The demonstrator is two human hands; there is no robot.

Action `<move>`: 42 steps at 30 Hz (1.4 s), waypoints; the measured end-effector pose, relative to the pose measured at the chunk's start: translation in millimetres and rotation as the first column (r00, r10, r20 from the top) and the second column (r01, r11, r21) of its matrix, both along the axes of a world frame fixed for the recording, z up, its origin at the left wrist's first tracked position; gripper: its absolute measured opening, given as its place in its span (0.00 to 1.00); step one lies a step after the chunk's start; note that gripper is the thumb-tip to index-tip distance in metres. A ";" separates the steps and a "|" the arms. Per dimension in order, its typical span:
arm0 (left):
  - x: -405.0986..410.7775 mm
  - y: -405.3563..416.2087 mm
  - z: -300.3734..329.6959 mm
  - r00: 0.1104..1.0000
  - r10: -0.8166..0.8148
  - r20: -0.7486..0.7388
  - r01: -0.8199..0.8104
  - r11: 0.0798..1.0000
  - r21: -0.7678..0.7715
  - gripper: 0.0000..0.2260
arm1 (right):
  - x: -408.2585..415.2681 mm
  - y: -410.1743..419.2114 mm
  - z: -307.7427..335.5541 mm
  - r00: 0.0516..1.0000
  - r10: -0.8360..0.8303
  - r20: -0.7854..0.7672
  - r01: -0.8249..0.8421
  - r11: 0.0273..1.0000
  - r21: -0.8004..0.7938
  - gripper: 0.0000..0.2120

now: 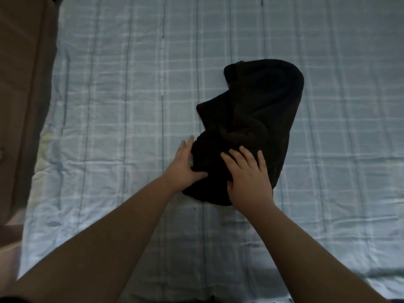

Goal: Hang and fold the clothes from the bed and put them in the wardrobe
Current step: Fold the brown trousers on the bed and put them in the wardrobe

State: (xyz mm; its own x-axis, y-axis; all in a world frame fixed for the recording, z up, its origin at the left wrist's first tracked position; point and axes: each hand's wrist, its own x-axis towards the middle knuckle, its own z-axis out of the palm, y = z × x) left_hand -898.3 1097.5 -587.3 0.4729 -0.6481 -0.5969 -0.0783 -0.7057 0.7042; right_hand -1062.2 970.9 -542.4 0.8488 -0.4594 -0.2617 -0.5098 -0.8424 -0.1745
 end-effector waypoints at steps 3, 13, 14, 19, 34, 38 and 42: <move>2.7 -22.2 1.8 0.982 0.023 -0.186 -0.024 1.000 -0.004 0.55 | -8.8 -9.9 -8.7 0.996 -0.091 0.024 0.091 0.996 0.007 0.29; -21.5 -39.4 32.1 0.934 0.171 -0.314 -0.142 0.983 0.113 0.12 | 1.2 -23.5 11.4 0.980 -0.160 -0.118 0.169 0.983 0.067 0.24; -21.9 -37.6 31.7 0.978 0.128 -0.166 -0.112 0.988 0.103 0.08 | 1.2 -21.0 14.5 0.984 -0.136 -0.113 0.146 0.986 0.081 0.22; -16.1 -21.0 71.9 0.978 0.160 0.130 -0.160 0.987 -0.016 0.09 | -5.6 -3.7 46.2 0.972 -0.221 0.081 0.204 0.963 0.177 0.20; 42.5 100.7 362.8 0.875 0.451 -0.175 -0.472 0.721 -0.507 0.15 | 14.1 55.6 302.8 0.517 -0.705 0.486 0.255 0.669 0.698 0.14; 51.0 124.1 452.3 0.881 0.415 -0.227 -0.455 0.611 -0.648 0.09 | 15.0 67.9 400.5 0.467 -0.714 0.521 0.170 0.651 0.739 0.07; 58.0 134.3 525.3 0.881 0.344 -0.325 -0.465 0.508 -0.725 0.13 | 19.0 65.3 471.2 0.443 -0.753 0.486 0.107 0.583 0.806 0.07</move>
